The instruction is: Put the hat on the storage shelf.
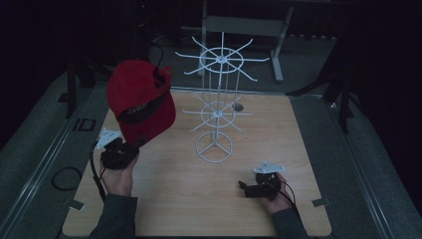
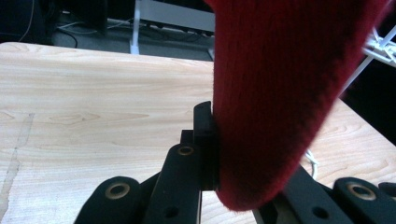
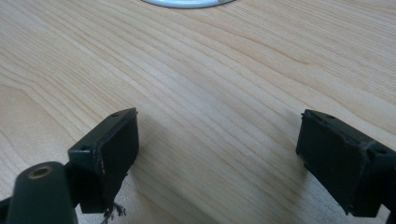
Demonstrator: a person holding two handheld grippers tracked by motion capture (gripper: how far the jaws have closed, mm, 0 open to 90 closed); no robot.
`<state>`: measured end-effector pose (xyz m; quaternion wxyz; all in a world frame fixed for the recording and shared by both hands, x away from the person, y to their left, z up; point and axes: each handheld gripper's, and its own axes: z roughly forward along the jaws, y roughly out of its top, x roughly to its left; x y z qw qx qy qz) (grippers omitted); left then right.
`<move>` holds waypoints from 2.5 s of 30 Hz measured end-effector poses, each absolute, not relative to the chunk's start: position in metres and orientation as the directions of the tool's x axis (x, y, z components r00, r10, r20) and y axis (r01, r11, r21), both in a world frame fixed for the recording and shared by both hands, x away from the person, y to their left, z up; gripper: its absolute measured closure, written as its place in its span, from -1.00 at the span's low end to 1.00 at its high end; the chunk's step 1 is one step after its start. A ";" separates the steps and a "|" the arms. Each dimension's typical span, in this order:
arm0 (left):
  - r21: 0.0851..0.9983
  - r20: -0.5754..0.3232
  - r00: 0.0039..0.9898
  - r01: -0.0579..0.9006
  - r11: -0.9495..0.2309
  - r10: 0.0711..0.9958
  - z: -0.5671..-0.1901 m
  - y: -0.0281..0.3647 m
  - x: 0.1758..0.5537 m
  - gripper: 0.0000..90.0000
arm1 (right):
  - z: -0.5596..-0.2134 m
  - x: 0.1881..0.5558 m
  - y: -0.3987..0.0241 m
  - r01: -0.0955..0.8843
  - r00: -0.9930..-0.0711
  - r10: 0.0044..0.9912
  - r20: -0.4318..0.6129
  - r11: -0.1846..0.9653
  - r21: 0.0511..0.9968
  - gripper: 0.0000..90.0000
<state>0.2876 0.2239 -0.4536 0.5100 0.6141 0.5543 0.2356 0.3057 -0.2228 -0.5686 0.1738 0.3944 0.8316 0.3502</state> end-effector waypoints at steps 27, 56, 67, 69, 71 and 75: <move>0.897 -0.298 0.278 0.409 0.168 0.913 -0.434 0.223 0.293 0.91 | -0.568 0.306 -0.223 0.535 -0.627 0.779 -0.011 0.442 0.720 -0.71; 0.901 -0.336 0.283 0.376 0.218 0.898 -0.414 0.221 0.294 0.91 | -0.568 0.306 -0.223 0.536 -0.628 0.778 -0.012 0.443 0.719 -0.71; 0.905 -0.342 0.295 0.358 0.229 0.892 -0.405 0.220 0.295 0.91 | -0.568 0.306 -0.223 0.536 -0.628 0.778 -0.012 0.443 0.719 -0.71; 0.906 -0.341 0.296 0.358 0.228 0.892 -0.404 0.220 0.296 0.91 | -0.568 0.306 -0.223 0.535 -0.628 0.778 -0.012 0.443 0.719 -0.71; 0.908 -0.335 0.300 0.355 0.221 0.893 -0.402 0.220 0.296 0.91 | -0.568 0.306 -0.223 0.535 -0.628 0.778 -0.012 0.443 0.719 -0.71; 0.913 -0.332 0.306 0.344 0.221 0.892 -0.396 0.220 0.297 0.91 | -0.568 0.306 -0.223 0.535 -0.628 0.778 -0.012 0.443 0.719 -0.71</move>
